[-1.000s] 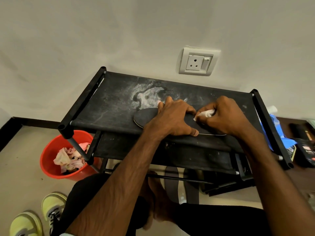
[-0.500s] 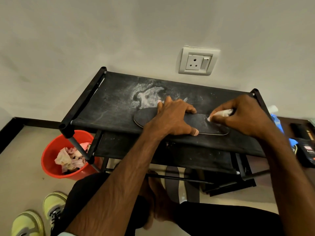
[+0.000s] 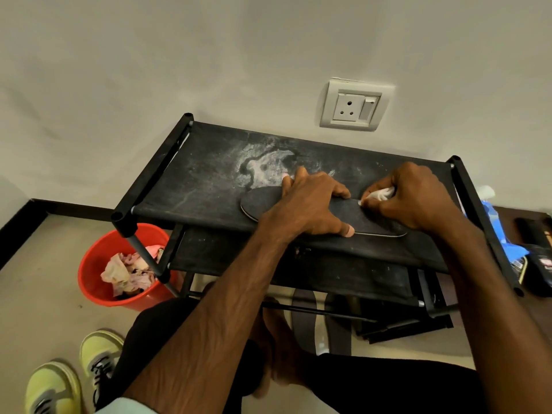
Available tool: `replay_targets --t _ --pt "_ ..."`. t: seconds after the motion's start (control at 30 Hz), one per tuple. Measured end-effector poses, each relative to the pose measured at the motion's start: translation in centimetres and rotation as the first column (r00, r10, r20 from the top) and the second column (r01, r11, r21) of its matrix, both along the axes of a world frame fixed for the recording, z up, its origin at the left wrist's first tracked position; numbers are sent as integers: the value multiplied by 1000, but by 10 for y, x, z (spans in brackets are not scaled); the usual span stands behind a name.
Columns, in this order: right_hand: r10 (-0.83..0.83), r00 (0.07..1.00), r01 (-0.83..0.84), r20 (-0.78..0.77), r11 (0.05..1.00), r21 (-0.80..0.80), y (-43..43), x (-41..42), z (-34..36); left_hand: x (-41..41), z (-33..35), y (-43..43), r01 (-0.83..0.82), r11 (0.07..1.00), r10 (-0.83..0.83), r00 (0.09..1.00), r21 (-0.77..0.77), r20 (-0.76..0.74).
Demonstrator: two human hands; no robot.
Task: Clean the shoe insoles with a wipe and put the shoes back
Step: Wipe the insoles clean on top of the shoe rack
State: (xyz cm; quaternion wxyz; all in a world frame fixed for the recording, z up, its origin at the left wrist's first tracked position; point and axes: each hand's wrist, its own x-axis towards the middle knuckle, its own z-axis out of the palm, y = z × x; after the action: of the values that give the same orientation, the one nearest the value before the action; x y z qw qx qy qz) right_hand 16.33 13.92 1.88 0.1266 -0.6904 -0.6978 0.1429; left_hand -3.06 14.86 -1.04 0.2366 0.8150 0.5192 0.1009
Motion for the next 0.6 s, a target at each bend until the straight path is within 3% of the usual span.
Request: replay_targets --t 0.17,0.43,0.6 --pt "114 993 -116 -21 980 -163 -20 10 11 1 -2 0 -6 1000 6 1000 25 8" --pt "-54 998 55 -13 998 33 3 -4 -3 -1 -2 0 1 1000 -1 1000 19 -3" --pt "55 998 -56 -25 998 -38 -6 7 -1 0 -3 1 -1 1000 1 1000 22 2"
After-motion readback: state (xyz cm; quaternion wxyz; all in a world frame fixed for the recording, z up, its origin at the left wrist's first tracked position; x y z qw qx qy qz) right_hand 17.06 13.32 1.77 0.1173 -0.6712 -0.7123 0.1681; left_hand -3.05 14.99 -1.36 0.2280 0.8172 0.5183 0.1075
